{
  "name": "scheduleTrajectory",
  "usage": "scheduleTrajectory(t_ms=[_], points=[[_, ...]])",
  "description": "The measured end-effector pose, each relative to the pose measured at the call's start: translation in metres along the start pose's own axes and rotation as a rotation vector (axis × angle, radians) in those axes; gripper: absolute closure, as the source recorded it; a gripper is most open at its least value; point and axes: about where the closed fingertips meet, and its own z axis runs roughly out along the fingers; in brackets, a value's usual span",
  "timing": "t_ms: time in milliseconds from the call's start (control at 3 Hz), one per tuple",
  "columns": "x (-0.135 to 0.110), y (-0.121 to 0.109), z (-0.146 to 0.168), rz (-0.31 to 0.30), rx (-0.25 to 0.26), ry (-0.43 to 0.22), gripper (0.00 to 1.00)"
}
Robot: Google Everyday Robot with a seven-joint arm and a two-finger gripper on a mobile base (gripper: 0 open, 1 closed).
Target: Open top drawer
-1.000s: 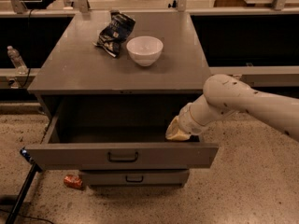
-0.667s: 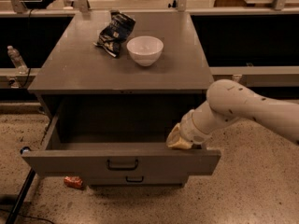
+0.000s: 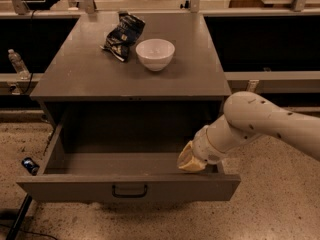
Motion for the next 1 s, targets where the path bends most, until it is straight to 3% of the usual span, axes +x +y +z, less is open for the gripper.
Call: scheduleTrajectory(t_ms=[667,1000], points=[[-0.041,0.012,-0.007,-0.01,0.005,-0.087,1.0],[-0.057,-0.01,-0.04,0.025,0.08,-0.162,1.0]])
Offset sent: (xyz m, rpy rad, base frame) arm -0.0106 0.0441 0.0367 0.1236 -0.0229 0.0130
